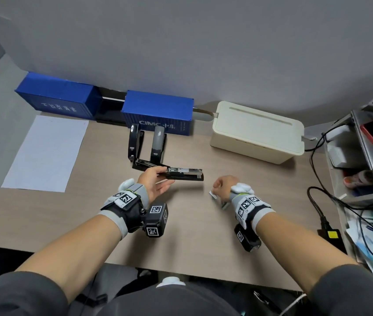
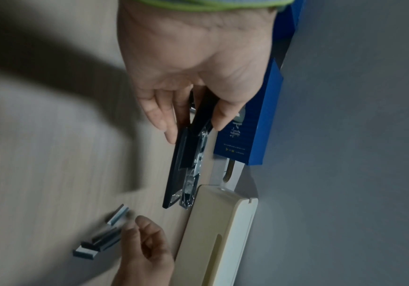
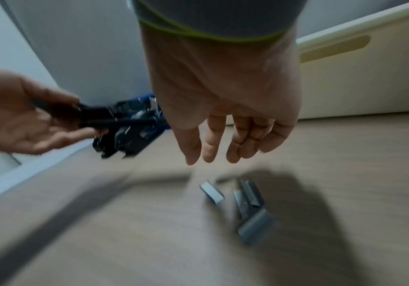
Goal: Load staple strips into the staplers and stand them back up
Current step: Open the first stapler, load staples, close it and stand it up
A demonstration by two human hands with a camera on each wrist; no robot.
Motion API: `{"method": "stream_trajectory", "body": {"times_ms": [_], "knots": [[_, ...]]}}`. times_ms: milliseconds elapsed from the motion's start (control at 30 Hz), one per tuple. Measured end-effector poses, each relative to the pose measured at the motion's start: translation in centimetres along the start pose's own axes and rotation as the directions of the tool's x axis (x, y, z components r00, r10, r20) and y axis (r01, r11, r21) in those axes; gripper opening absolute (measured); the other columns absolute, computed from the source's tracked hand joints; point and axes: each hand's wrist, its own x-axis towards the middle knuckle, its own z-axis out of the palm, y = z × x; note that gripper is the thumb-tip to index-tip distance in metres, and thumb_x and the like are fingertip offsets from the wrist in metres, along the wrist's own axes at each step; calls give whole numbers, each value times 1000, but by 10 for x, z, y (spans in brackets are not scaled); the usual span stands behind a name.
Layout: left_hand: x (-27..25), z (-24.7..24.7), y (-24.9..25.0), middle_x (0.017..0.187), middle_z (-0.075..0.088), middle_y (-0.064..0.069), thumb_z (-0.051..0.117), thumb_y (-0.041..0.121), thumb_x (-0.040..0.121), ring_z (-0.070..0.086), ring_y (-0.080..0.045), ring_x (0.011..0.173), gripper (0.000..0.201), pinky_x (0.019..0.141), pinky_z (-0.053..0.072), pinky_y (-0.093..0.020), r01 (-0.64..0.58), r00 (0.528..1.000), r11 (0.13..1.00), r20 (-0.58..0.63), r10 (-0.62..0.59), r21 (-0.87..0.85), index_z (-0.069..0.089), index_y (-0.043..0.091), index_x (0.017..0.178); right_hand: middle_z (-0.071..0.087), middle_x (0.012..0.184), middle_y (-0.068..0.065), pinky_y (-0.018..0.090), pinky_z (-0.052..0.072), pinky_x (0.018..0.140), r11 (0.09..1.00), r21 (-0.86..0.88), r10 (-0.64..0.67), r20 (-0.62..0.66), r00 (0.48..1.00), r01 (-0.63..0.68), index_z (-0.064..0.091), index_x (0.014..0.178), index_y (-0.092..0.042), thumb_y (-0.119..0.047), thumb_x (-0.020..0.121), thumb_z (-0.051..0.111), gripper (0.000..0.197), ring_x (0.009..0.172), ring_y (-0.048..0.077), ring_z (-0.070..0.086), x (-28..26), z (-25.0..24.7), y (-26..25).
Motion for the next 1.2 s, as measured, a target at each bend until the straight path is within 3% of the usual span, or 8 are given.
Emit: {"method": "stream_trajectory", "body": {"times_ms": [133,267,333,433,633,833,1033,1200], "knots": [[0,-16,-4,109,71,-9,58,22,91,72,-26,92,12,72,50,-29,7,999,1000,-36,-8,-22,61,15,100,51,111,2,35,41,89,939,-344,6,-32,999,-16,65,98,-29,-47,71,61,33,111,24,46,7,22,-11],[-2,-28,-7,103,71,-8,58,22,91,72,-24,88,9,71,50,-28,7,998,1000,-65,-9,-27,61,15,96,54,110,2,36,34,84,908,-419,-22,-54,998,-3,67,97,-27,-41,75,59,27,111,24,44,12,33,-18],[-4,-31,-8,103,71,-8,58,22,91,71,-24,88,10,70,49,-28,8,998,1000,-67,-10,-27,61,15,97,60,104,0,32,41,82,946,-324,-8,-42,999,-6,68,91,-26,-40,74,59,24,104,23,52,7,27,-22],[-8,-32,-5,105,71,-8,58,22,91,71,-24,87,13,69,50,-27,-1,998,1000,-59,0,-17,60,15,102,69,78,-7,24,50,67,994,105,20,-80,997,-11,68,76,-24,-38,67,69,17,76,16,65,1,14,-22],[-20,-17,4,102,70,-8,57,22,92,70,-24,83,6,72,48,-28,-27,999,999,-17,28,21,60,16,91,66,64,-6,27,52,77,805,553,-144,-171,975,216,71,99,-24,-19,80,71,20,63,11,62,-17,-27,-27],[-34,5,15,100,70,-9,56,22,93,72,-22,76,9,62,43,-26,-68,996,997,55,66,39,58,14,96,72,62,-2,17,51,59,622,712,-175,-279,944,326,69,93,-6,-2,80,71,14,57,7,67,-35,-60,-41],[-44,18,25,104,70,-8,54,25,95,70,-24,85,13,68,47,-26,-99,988,994,120,93,47,59,16,103,73,81,8,28,52,78,658,629,-229,-356,906,414,70,84,-20,-10,75,76,15,75,13,64,-42,-66,-47],[-48,22,27,98,71,-9,56,26,95,71,-25,85,14,70,49,-26,-120,986,992,122,114,43,60,15,102,75,82,3,28,52,78,707,566,-216,-396,892,423,71,84,-23,-18,75,77,13,75,11,65,-47,-68,-46]]}}
